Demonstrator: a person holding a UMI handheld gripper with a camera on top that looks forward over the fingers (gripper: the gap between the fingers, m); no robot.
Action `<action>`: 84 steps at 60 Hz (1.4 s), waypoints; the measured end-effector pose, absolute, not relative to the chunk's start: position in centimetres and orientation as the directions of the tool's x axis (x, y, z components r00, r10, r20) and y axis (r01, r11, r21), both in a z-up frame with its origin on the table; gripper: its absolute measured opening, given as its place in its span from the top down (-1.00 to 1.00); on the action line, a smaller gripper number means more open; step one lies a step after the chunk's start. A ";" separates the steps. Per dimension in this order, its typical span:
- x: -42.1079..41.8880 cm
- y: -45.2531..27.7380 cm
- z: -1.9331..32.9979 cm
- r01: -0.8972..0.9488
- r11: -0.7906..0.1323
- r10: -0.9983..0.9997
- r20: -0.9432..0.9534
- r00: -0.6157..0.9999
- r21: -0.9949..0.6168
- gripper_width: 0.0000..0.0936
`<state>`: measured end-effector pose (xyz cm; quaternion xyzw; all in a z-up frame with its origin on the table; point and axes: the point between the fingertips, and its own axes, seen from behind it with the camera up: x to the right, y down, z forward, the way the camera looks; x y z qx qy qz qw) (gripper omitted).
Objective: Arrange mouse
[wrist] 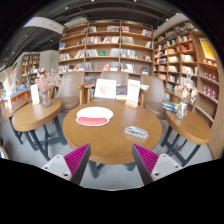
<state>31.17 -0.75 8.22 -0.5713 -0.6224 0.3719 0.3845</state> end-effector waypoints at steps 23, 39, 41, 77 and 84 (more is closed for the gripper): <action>27.8 9.6 5.3 0.450 0.030 0.994 0.073 0.078 -0.892 -0.84; 24.6 11.3 2.4 0.463 0.018 0.993 0.068 0.092 -0.886 -0.84; 24.2 11.5 2.1 0.465 0.018 0.993 0.069 0.093 -0.885 -0.84; 14.8 13.9 -1.3 0.540 -0.024 0.997 0.020 0.076 -0.841 -0.83; 13.2 13.9 -1.4 0.555 -0.025 0.998 0.013 0.065 -0.832 -0.82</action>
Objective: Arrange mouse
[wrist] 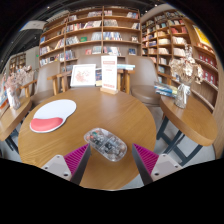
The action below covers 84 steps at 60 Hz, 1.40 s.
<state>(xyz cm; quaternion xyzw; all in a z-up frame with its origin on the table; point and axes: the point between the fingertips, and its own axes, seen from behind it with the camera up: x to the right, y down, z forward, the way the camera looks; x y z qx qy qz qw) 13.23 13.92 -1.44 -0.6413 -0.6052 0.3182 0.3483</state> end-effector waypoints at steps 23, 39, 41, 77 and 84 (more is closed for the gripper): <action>8.8 14.9 -1.7 0.574 -0.041 0.997 0.006 0.080 -0.818 -0.79; 7.5 14.8 -1.7 0.580 -0.035 0.997 0.010 0.074 -0.814 -0.42; 7.6 14.7 -1.5 0.580 -0.034 0.998 0.008 0.070 -0.814 0.03; -3.7 -5.6 11.8 0.473 0.000 0.997 -0.037 -0.070 -0.881 0.10; -5.8 -10.6 6.2 0.529 0.042 0.994 -0.019 -0.110 -0.848 0.10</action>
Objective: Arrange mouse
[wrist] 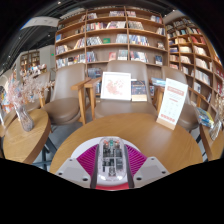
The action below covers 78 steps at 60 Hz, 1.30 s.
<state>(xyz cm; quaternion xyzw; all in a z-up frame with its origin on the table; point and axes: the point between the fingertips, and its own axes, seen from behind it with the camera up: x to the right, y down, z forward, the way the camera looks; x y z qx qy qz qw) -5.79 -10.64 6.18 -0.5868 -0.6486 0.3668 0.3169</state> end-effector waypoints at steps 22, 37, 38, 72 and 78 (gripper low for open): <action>-6.6 -13.0 -1.0 0.585 0.046 0.998 0.013 -0.061 -0.809 -0.02; -4.6 -12.0 2.3 0.571 0.016 0.999 -0.006 -0.036 -0.821 -0.81; -4.1 -11.8 2.8 0.569 0.019 0.999 -0.002 -0.036 -0.822 -0.81; 26.1 -3.5 15.9 0.494 0.037 0.999 0.031 -0.020 -0.869 -0.82; 30.1 -1.9 15.3 0.498 0.021 1.000 0.026 0.004 -0.867 -0.82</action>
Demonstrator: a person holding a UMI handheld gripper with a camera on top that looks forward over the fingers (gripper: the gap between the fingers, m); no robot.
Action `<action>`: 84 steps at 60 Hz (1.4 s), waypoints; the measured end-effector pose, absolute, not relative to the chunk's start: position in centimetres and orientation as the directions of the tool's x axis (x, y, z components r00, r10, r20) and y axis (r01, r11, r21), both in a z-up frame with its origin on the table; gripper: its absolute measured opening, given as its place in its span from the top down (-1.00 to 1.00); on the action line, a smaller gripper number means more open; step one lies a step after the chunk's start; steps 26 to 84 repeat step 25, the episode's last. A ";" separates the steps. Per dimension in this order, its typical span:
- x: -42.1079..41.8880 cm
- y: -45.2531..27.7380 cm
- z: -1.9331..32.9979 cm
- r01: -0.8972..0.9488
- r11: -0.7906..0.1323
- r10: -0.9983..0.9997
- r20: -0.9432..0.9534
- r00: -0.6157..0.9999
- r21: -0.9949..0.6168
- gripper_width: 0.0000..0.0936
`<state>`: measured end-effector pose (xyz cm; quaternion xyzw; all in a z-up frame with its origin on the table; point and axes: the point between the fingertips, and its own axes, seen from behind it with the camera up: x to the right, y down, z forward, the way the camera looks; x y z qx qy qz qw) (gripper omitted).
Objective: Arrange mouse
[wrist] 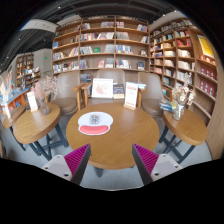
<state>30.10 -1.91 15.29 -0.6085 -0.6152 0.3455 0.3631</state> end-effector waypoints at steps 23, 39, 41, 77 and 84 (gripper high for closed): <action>36.0 0.2 14.3 0.490 0.016 0.999 0.035 0.028 -0.872 -0.81; 36.1 0.1 14.1 0.496 0.017 0.999 0.031 0.020 -0.868 -0.81; 36.1 0.1 14.1 0.496 0.017 0.999 0.031 0.020 -0.868 -0.81; 36.1 0.1 14.1 0.496 0.017 0.999 0.031 0.020 -0.868 -0.81; 36.1 0.1 14.1 0.496 0.017 0.999 0.031 0.020 -0.868 -0.81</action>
